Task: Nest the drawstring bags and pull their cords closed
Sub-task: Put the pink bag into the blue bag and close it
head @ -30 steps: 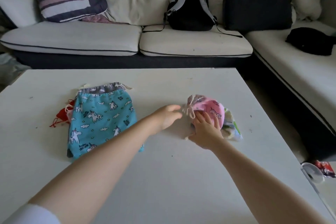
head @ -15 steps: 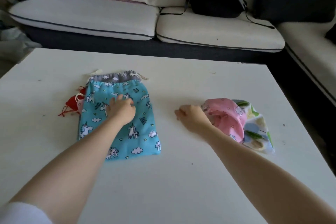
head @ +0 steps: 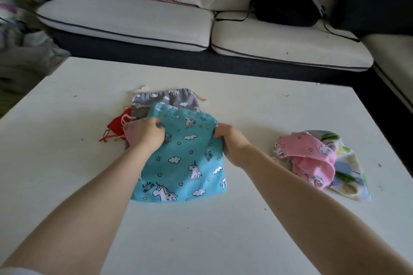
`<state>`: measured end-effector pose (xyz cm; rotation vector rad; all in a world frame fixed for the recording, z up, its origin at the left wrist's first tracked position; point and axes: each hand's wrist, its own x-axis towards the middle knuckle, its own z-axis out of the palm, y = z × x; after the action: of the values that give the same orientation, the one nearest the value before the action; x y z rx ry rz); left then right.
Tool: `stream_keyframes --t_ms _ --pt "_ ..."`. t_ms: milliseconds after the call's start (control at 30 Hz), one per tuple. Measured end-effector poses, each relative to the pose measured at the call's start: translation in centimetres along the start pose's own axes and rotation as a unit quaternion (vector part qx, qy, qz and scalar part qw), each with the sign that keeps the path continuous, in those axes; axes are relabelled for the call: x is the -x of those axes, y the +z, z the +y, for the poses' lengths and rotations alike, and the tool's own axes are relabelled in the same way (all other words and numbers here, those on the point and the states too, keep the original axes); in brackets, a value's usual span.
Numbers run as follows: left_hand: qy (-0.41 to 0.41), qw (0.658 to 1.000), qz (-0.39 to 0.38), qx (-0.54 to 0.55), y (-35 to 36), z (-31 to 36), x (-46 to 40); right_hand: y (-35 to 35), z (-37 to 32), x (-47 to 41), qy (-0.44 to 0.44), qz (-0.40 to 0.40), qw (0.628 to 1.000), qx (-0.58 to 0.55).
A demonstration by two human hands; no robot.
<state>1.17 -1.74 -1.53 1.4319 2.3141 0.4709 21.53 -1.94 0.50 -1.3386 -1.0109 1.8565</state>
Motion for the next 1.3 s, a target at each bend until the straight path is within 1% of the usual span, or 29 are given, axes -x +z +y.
stream_keyframes --t_ms 33,100,133,167,200,267,300,367,400,433,500,567,633,700,767,833,867,933,1033,1167,1300 --pt "-0.005 1.000 0.017 0.017 -0.4 0.5 0.5 -0.3 -0.2 1.0 -0.012 -0.029 0.998 -0.050" --pt "-0.063 0.989 -0.009 0.137 -1.1 2.2 1.8 -1.2 -0.4 2.5 -0.021 -0.073 0.990 -0.117" --pt "-0.100 0.969 -0.048 0.222 -1.6 3.4 2.8 -1.6 -0.7 3.7 -0.033 -0.084 0.988 -0.129" --pt "-0.132 0.940 -0.096 0.298 -2.3 4.6 3.9 -2.1 -0.9 4.6 -0.042 -0.096 0.984 -0.145" --pt "-0.145 0.914 -0.145 0.350 -2.9 5.6 5.1 -2.7 -1.0 5.6 -0.052 -0.100 0.981 -0.155" --pt "-0.147 0.865 -0.228 0.423 -3.8 7.3 7.4 -3.6 -1.5 7.8 -0.065 -0.099 0.981 -0.157" --pt "-0.143 0.831 -0.265 0.468 -4.4 8.3 8.7 -4.3 -1.8 8.8 -0.074 -0.103 0.979 -0.158" --pt "-0.114 0.788 -0.298 0.527 -4.3 9.6 9.8 -5.4 -2.4 10.3 -0.086 -0.125 0.976 -0.157" --pt "-0.089 0.793 -0.298 0.523 -4.3 10.3 10.5 -6.1 -2.8 11.3 -0.090 -0.114 0.976 -0.159" --pt "-0.071 0.789 -0.305 0.529 -4.4 11.2 11.3 -6.8 -3.2 12.2 -0.086 -0.091 0.979 -0.159" --pt "-0.009 0.806 -0.308 0.505 -4.8 13.4 12.7 -8.4 -4.1 13.5 -0.070 -0.008 0.990 -0.123" --pt "0.055 0.825 -0.303 0.474 -5.3 15.2 13.7 -9.1 -5.2 14.5 -0.081 0.069 0.991 -0.075" --pt "0.097 0.831 -0.294 0.462 -6.2 17.2 15.0 -10.0 -6.6 15.8 -0.130 0.149 0.979 -0.043" --pt "0.117 0.825 -0.290 0.470 -6.8 18.7 15.6 -10.2 -8.2 17.3 -0.180 0.187 0.965 -0.022" --pt "0.093 0.794 -0.318 0.511 -7.5 19.9 16.0 -10.3 -9.7 18.3 -0.207 0.185 0.960 -0.032" --pt "0.095 0.773 -0.331 0.533 -8.1 20.7 16.6 -10.4 -10.9 19.0 -0.220 0.181 0.958 -0.005" --pt "0.098 0.775 -0.330 0.529 -8.1 21.0 16.7 -10.4 -11.1 19.2 -0.225 0.189 0.956 0.015" --pt "0.123 0.793 -0.317 0.506 -7.9 21.5 17.4 -10.1 -11.5 20.1 -0.256 0.211 0.942 0.041" --pt "0.148 0.794 -0.297 0.509 -7.9 21.3 17.7 -10.1 -11.4 20.3 -0.271 0.245 0.930 0.048" --pt "0.130 0.761 -0.294 0.564 -8.2 20.5 17.1 -10.2 -11.5 20.8 -0.264 0.257 0.929 0.030" --pt "0.114 0.735 -0.285 0.605 -8.5 20.4 17.0 -11.2 -11.5 20.9 -0.258 0.239 0.936 0.001"
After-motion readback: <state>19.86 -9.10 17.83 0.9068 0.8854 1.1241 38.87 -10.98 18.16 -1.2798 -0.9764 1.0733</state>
